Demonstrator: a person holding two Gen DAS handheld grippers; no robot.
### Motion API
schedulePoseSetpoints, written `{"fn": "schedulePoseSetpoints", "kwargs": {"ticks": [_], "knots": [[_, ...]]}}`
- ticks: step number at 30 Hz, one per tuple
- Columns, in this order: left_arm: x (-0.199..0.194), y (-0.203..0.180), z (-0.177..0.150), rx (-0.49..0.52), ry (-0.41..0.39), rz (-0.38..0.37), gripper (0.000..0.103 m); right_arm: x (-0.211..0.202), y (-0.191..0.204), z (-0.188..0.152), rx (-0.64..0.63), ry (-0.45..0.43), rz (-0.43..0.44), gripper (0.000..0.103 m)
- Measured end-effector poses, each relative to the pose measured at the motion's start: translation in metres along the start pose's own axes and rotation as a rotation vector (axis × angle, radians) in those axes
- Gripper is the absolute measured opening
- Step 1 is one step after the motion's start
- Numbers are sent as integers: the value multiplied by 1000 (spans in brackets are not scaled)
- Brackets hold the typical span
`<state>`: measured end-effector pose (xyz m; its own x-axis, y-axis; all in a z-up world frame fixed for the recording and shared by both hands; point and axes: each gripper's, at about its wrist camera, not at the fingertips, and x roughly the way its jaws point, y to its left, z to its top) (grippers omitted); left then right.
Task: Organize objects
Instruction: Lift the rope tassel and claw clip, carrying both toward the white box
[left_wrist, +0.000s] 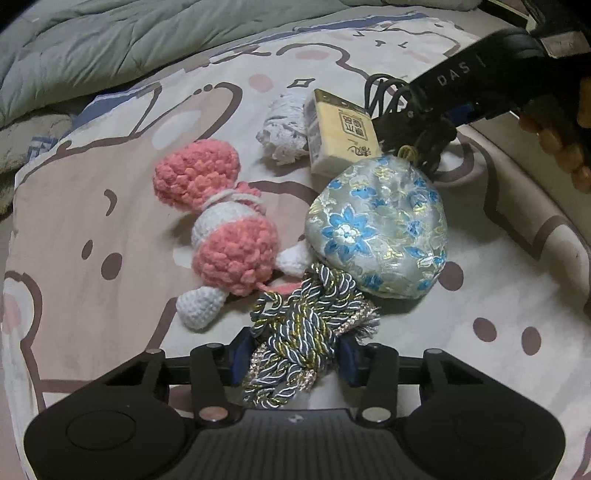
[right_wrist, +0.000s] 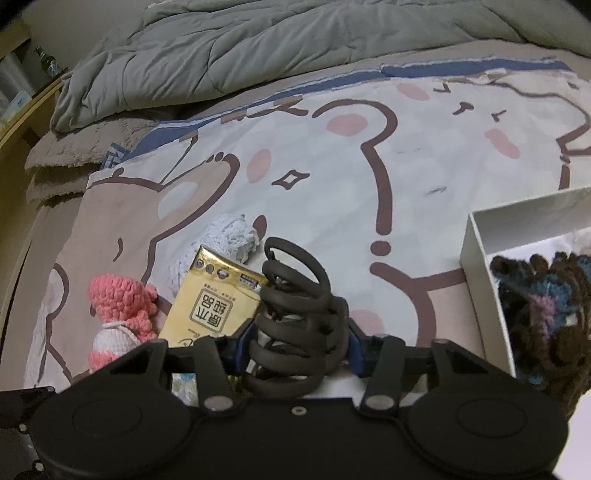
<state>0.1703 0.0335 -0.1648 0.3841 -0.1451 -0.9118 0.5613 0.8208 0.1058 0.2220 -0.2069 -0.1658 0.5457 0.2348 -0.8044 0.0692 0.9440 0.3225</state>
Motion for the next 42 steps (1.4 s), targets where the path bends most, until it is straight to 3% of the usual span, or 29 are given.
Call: {"fn": "schedulePoseSetpoints", "kwargs": {"ticks": [10,24,42], "knots": [[-27,4,2,-102,-42,18,47,-30,5,2,-78,-62,-12,50],[-94,-9,22,-295,-212,71,48,-106,17,-5,-198,-187,15,50],[-130,-49,48,-434,-361,-20,48,-184,-11,-16,-255,-294,23,50]]}}
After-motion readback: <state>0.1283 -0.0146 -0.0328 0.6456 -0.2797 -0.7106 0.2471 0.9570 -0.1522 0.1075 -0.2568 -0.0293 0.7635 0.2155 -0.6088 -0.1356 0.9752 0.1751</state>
